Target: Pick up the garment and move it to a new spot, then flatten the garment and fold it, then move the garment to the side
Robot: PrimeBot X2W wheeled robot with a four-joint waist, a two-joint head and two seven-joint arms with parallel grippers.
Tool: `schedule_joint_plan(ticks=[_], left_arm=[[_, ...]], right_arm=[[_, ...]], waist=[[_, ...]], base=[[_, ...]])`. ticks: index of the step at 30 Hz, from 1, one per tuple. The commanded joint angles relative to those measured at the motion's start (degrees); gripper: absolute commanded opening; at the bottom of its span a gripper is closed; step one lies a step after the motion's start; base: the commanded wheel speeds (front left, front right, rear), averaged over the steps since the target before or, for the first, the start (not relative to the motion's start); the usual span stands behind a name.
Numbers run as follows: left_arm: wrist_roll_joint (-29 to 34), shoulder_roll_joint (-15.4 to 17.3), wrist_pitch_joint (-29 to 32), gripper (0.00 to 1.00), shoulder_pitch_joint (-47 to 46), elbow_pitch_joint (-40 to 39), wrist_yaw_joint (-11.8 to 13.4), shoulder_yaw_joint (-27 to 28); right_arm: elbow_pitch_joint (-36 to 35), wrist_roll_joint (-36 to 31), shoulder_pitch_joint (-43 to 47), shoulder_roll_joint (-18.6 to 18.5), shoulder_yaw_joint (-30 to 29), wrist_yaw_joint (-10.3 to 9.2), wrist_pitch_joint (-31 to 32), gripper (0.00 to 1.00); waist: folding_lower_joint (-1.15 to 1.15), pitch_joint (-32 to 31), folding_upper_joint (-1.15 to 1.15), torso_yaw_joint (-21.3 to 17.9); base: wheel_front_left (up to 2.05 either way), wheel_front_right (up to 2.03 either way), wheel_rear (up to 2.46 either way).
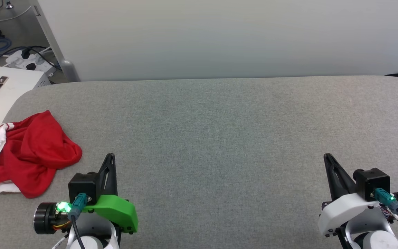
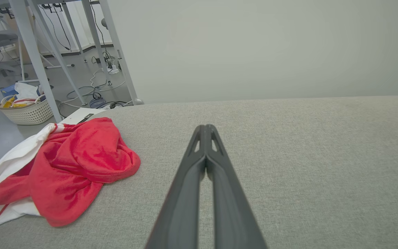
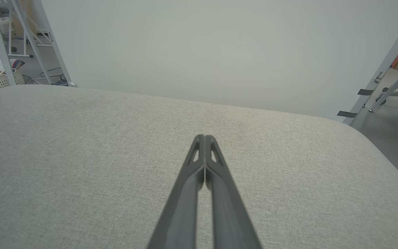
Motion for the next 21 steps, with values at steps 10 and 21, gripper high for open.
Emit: schedule_joint_plan(ticks=[10,21], left_arm=[[0.5,0.4,-0.1,0.0,0.6,-0.1,0.2,0.1],[0.5,0.4,-0.1,0.0,0.6,-0.1,0.2,0.1]], right_arm=[[-0.3,-0.5,0.4,-0.3,-0.1,0.37,0.2,0.0],[-0.3,-0.5,0.4,-0.3,-0.1,0.37,0.2,0.0]], waist=[[0.0,0.0,0.0,0.0],[0.0,0.0,0.0,0.0]], base=[[0.0,0.0,0.0],[0.0,0.0,0.0]])
